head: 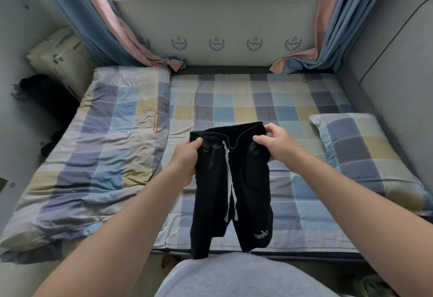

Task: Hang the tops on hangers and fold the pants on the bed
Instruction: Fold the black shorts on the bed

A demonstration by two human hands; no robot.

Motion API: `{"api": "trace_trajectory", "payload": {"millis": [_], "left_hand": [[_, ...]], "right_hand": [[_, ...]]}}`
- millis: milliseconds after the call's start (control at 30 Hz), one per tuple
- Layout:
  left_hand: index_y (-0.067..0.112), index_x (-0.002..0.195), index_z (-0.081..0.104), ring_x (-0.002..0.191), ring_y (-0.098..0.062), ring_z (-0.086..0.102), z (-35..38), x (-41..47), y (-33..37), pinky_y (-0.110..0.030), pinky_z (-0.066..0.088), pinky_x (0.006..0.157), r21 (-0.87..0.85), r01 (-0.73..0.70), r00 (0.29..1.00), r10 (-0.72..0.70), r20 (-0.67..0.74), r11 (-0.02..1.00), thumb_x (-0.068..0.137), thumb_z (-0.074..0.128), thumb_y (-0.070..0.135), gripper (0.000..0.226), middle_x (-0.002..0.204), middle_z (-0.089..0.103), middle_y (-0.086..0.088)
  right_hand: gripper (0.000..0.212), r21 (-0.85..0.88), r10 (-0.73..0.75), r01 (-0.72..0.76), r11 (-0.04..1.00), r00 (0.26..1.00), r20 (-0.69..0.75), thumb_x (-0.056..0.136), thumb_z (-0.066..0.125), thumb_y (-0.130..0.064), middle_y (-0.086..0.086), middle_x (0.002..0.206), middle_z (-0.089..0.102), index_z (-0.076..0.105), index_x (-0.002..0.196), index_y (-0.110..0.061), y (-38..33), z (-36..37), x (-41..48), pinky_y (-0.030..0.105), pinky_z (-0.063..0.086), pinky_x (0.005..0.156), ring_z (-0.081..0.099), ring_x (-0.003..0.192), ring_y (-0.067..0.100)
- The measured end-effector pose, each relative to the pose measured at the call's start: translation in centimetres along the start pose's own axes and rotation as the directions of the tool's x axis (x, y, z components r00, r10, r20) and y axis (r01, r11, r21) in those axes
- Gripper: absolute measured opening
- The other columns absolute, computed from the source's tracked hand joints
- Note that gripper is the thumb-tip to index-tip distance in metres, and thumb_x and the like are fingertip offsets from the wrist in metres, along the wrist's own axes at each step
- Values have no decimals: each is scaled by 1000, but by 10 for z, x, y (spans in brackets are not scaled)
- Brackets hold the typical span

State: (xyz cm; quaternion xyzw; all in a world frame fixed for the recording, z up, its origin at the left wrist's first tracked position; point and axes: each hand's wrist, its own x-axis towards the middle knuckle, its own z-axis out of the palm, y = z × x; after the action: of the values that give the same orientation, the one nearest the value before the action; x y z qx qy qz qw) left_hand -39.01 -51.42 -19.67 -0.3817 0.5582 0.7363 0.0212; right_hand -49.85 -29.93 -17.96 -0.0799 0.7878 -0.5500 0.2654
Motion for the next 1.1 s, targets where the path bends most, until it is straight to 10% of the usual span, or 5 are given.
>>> {"api": "trace_trajectory", "payload": {"millis": [267,500,767,967,1100], "left_hand": [[11,137,46,98,-18,69,22,-30,15,-25,55,72,47,-276,884,234,405,960,86,61,-2,55,117,65,-12],[12,124,61,109,-35,68,12,-25,-1,-47,58,92,98,-320,925,288,249,942,81,73,2,46,114,71,-16],[4,121,63,100,-32,69,-19,-20,3,-45,57,88,-13,-198,880,183,439,980,72,58,2,49,106,70,-15],[-4,119,61,99,-33,66,-36,-8,-2,-45,55,89,146,-125,878,41,478,981,69,57,2,50,107,67,-18],[1,111,65,95,-28,68,-48,18,-17,-39,57,85,242,-101,942,15,336,965,68,61,1,44,98,71,-12]], "right_hand": [[31,-20,-168,178,984,958,230,93,52,2,3,89,74,74,100,-19,-46,19,-17,29,58,87,68,86,15],[41,-74,-204,219,973,963,175,94,52,-3,-12,89,71,78,95,-34,-43,9,-16,19,49,74,64,87,6],[102,206,78,-161,965,930,359,79,77,-52,1,164,26,13,157,-41,30,20,-3,52,16,122,25,150,24],[58,195,55,-272,942,699,713,85,76,-35,7,139,61,57,139,-25,47,44,5,35,52,97,58,129,29],[43,115,162,-269,956,813,559,85,78,-32,6,123,71,68,125,-19,56,62,14,38,53,98,67,115,25]]}}
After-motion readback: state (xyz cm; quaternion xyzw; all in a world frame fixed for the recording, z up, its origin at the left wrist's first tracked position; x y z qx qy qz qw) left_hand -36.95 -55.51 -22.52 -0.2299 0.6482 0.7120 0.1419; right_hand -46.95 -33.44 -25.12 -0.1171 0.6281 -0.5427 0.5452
